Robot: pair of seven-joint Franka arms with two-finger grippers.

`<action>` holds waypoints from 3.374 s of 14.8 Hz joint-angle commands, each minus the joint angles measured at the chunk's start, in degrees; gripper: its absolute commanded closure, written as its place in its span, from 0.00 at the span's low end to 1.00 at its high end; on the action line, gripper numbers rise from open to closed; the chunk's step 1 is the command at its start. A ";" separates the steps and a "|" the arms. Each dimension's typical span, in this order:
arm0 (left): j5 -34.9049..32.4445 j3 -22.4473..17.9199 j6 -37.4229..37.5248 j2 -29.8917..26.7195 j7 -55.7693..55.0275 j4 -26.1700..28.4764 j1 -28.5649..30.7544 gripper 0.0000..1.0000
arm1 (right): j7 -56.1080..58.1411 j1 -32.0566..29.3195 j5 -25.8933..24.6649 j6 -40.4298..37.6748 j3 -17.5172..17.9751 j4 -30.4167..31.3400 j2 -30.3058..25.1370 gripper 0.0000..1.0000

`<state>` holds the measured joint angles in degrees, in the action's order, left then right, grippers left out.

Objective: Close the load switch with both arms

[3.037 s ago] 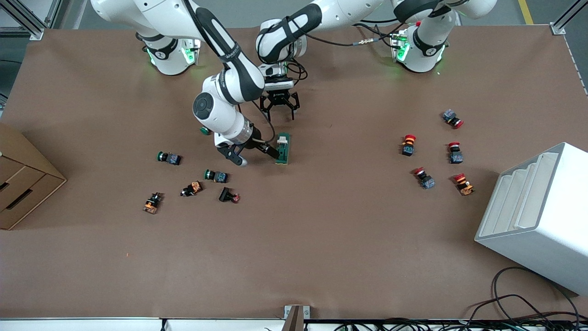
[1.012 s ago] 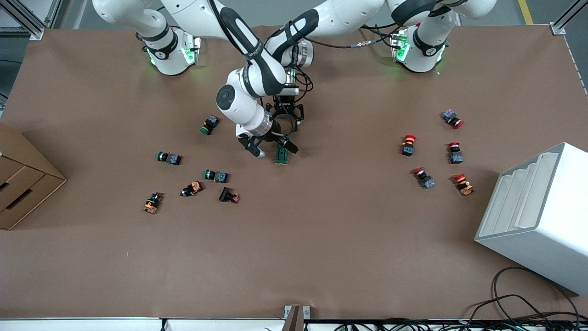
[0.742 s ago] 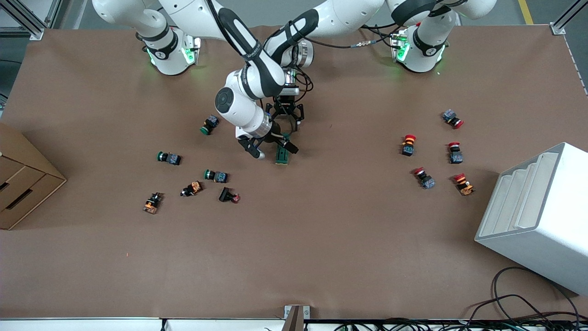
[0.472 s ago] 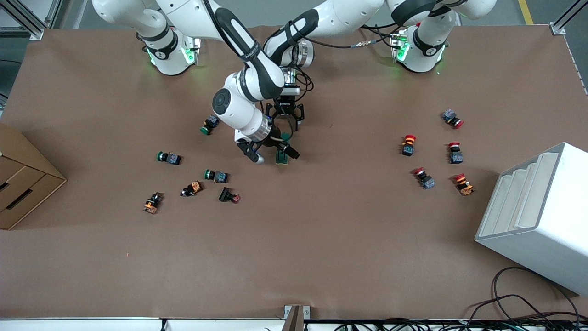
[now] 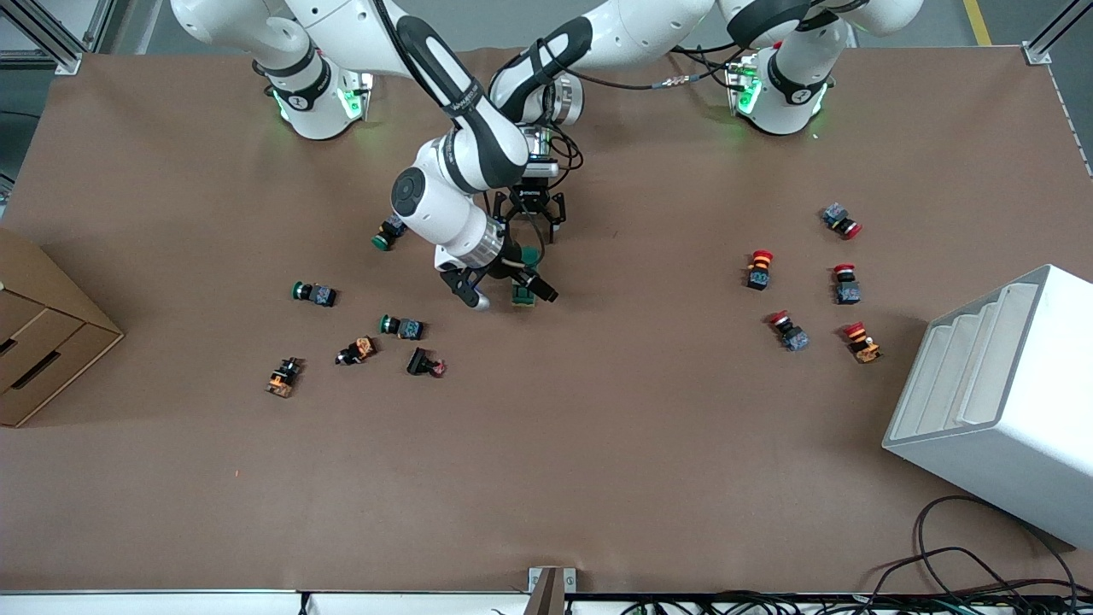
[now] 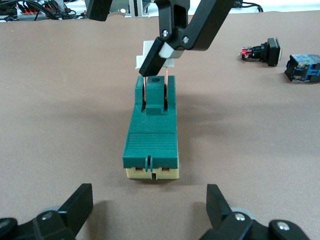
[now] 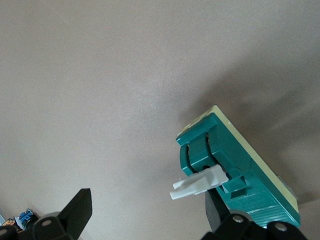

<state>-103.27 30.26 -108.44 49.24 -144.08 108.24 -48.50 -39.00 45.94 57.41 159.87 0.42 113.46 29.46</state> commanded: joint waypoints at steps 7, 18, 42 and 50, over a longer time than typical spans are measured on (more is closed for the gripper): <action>-0.27 -0.29 0.42 -0.29 -1.38 0.30 -0.54 0.00 | 0.50 -1.99 -4.24 0.35 -0.33 -6.66 6.48 0.00; 4.63 -0.12 0.42 -1.69 3.43 -0.40 0.43 0.01 | 0.06 -1.47 -10.81 -22.91 -11.65 -10.88 1.83 0.00; 81.62 0.23 0.94 -35.96 92.36 -24.22 40.13 0.00 | 41.71 -42.34 -57.24 -78.66 -6.22 -30.49 -17.33 0.00; 101.47 -13.17 15.26 -46.67 129.19 -26.07 48.77 0.00 | 41.64 -43.21 -59.70 -82.43 -6.31 -36.62 -16.89 0.00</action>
<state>-7.31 22.64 -96.09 7.59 -21.46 80.64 0.98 1.91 4.07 -0.56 79.38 -6.95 79.41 12.41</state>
